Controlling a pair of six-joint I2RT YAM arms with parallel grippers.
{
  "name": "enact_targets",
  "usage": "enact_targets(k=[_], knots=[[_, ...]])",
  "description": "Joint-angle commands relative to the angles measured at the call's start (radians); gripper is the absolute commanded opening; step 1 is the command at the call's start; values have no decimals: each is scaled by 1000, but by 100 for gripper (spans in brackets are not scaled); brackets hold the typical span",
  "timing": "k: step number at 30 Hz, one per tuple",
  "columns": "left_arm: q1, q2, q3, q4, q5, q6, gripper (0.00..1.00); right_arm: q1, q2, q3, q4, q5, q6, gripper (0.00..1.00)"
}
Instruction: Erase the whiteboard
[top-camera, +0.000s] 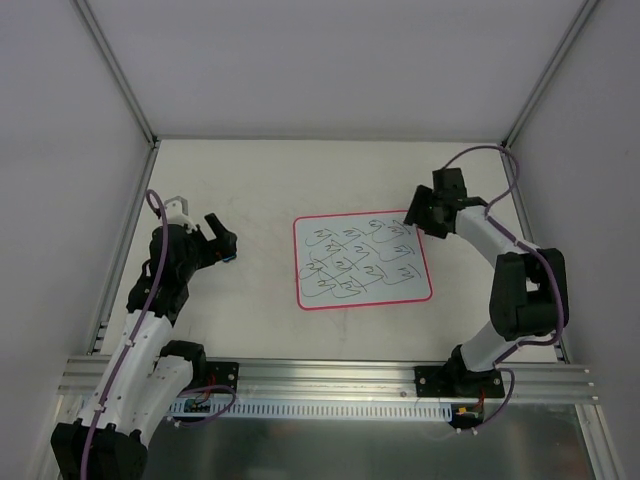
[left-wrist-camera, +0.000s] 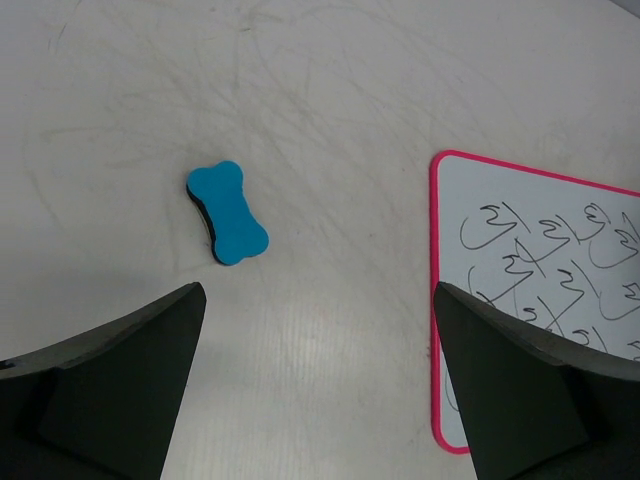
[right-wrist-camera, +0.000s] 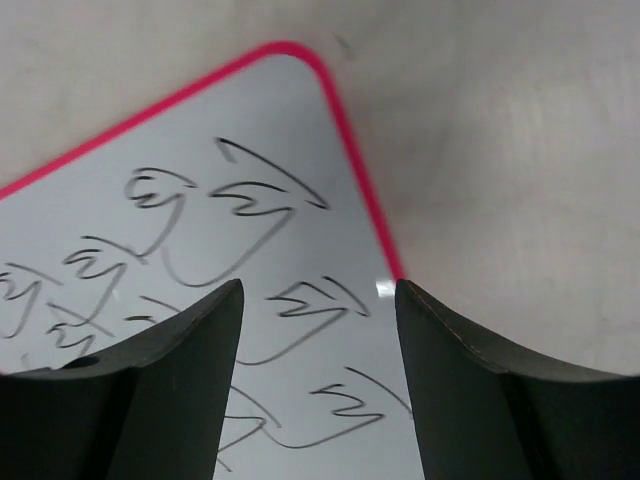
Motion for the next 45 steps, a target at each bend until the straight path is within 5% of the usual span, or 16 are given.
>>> enact_targets(k=[1, 18, 26, 33, 45], knots=[[-9, 38, 33, 11, -81, -36, 99, -77, -36, -81, -88, -30, -28, 65], [-9, 336, 93, 16, -95, 22, 99, -144, 62, -166, -79, -86, -55, 31], [-9, 561, 211, -1, -74, -20, 99, -67, 29, -192, -122, -58, -71, 17], [-6, 743, 322, -51, -135, -24, 99, -29, -34, -241, -131, -116, -45, 16], [-5, 915, 408, -161, -187, -116, 80, 62, -48, -261, -119, -69, -3, 16]])
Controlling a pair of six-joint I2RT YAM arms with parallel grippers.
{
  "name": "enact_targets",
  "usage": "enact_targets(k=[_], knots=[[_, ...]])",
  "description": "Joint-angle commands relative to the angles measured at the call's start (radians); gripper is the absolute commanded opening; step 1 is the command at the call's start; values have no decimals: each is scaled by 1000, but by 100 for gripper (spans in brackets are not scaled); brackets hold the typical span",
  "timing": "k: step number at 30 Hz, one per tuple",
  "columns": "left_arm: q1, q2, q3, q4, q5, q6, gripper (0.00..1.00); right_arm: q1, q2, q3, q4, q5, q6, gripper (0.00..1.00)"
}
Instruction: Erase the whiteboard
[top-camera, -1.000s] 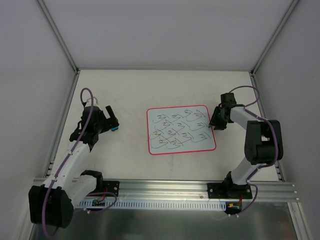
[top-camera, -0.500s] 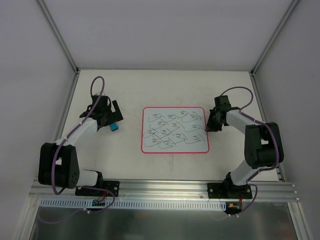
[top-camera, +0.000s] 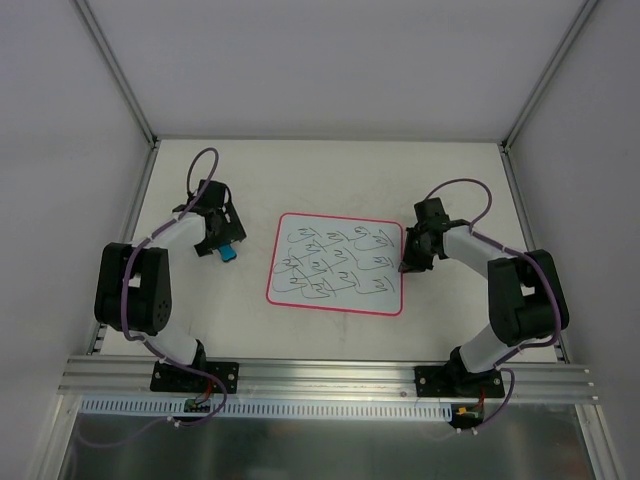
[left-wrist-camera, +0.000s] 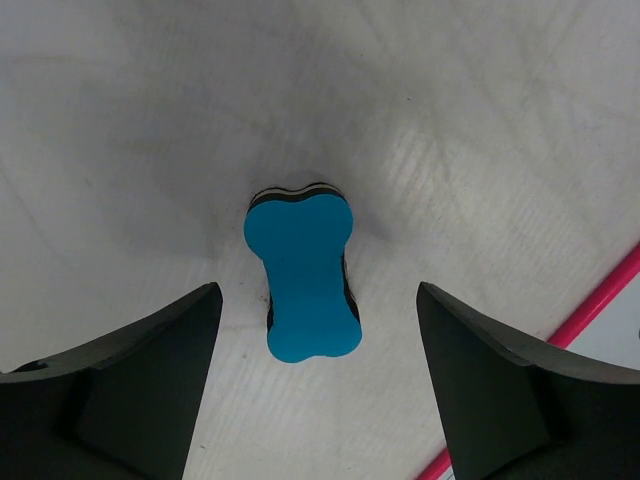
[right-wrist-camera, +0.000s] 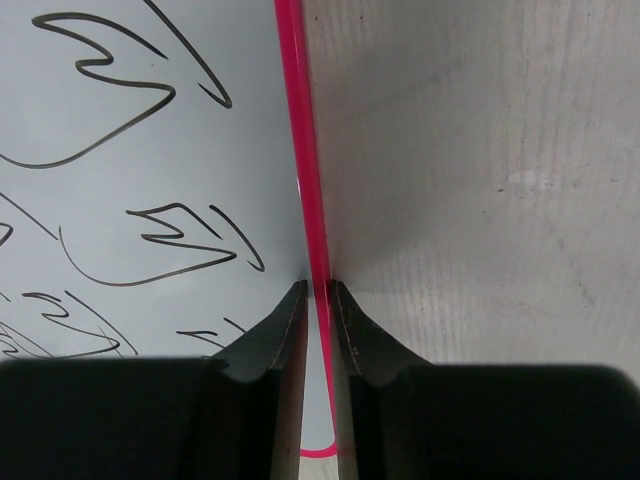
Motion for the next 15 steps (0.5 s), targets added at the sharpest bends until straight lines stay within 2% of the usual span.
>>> enact_targets(k=[1, 15], knots=[[-7, 18, 29, -49, -34, -51, 79, 9, -16, -27, -37, 26, 17, 16], [-7, 63, 43, -66, -48, -47, 48, 9, -17, -28, -37, 29, 15, 16]])
